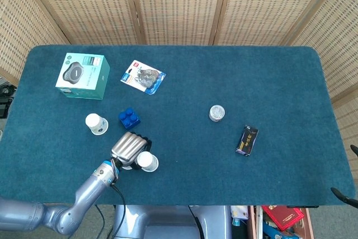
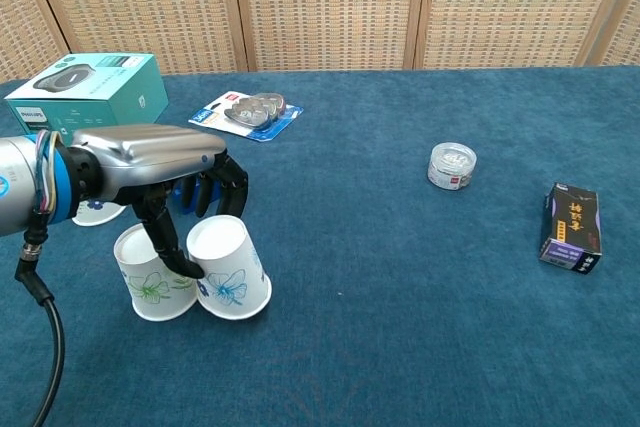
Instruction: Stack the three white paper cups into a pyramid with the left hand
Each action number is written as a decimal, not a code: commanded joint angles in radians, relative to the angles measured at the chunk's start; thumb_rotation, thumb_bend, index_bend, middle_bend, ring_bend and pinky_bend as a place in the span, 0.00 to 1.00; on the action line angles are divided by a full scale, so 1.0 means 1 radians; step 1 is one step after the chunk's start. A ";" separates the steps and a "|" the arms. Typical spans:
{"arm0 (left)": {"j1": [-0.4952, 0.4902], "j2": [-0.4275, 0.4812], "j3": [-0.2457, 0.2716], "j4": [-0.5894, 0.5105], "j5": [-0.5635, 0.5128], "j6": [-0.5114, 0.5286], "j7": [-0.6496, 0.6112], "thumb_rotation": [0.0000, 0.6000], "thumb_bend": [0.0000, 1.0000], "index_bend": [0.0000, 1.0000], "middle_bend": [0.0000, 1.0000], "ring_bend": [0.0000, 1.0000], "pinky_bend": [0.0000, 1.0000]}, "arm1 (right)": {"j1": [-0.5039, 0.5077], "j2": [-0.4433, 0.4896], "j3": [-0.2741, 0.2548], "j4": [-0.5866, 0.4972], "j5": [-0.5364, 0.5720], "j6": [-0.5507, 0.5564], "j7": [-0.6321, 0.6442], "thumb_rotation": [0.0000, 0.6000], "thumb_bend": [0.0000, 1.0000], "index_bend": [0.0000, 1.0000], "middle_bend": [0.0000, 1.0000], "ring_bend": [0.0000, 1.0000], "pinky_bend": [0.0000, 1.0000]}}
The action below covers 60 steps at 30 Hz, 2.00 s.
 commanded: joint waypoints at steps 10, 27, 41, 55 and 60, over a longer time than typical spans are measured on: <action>0.003 -0.017 -0.001 0.039 -0.011 -0.014 -0.013 1.00 0.08 0.51 0.44 0.43 0.40 | 0.000 0.000 -0.001 -0.003 -0.002 0.001 -0.003 1.00 0.00 0.00 0.00 0.00 0.00; -0.008 0.074 -0.018 -0.032 -0.042 -0.104 -0.090 1.00 0.08 0.00 0.00 0.00 0.00 | -0.001 -0.001 -0.001 -0.003 -0.001 0.002 -0.004 1.00 0.00 0.00 0.00 0.00 0.00; 0.099 0.264 -0.093 -0.019 0.141 -0.019 -0.347 1.00 0.08 0.00 0.00 0.00 0.00 | -0.008 0.000 -0.003 -0.005 -0.010 0.019 -0.004 1.00 0.00 0.00 0.00 0.00 0.00; 0.164 0.175 -0.095 0.400 0.115 -0.124 -0.574 1.00 0.08 0.16 0.25 0.24 0.27 | -0.002 -0.007 -0.005 -0.015 -0.015 0.008 -0.039 1.00 0.00 0.00 0.00 0.00 0.00; 0.162 0.123 -0.091 0.496 0.108 -0.180 -0.592 1.00 0.08 0.19 0.28 0.27 0.30 | -0.002 -0.008 -0.002 -0.017 -0.007 0.007 -0.040 1.00 0.00 0.00 0.00 0.00 0.00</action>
